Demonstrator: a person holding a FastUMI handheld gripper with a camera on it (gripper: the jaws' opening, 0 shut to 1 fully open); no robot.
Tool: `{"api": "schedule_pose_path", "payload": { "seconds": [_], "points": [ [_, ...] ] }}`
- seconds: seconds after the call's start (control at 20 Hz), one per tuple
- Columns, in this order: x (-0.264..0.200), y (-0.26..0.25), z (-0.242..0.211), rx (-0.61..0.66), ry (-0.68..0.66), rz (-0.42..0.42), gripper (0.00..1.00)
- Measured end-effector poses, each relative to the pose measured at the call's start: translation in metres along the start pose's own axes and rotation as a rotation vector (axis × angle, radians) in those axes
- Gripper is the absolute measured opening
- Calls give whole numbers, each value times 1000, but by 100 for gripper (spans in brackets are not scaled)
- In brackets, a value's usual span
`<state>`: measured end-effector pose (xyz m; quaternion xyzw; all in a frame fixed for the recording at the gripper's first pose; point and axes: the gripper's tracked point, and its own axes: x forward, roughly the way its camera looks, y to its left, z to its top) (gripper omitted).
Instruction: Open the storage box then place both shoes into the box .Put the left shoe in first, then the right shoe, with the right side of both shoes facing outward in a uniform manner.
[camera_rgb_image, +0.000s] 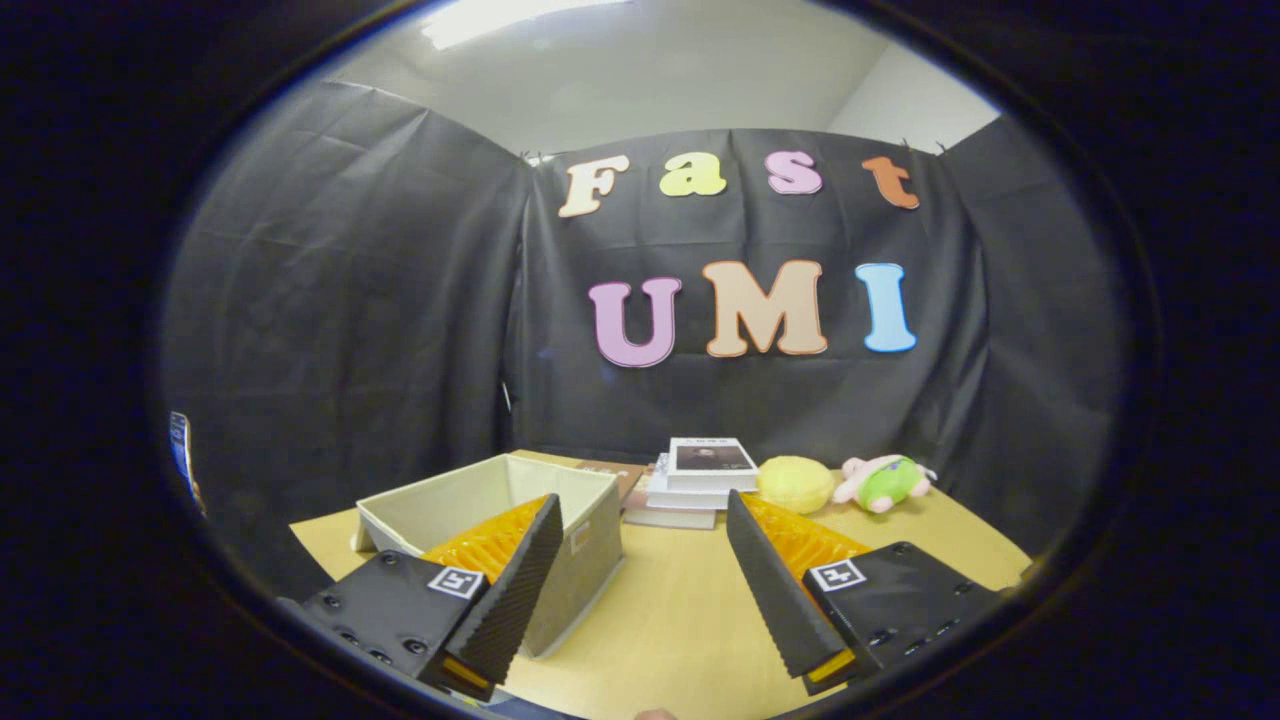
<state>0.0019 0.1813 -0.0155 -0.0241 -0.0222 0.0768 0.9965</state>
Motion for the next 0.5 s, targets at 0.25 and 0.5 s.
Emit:
{"api": "schedule_pose_path", "payload": {
  "seconds": [0.25,0.5],
  "points": [
    [-23,-11,-6,34,-13,-46,100],
    [-57,-25,4,111,-81,-64,100]
  ]
}}
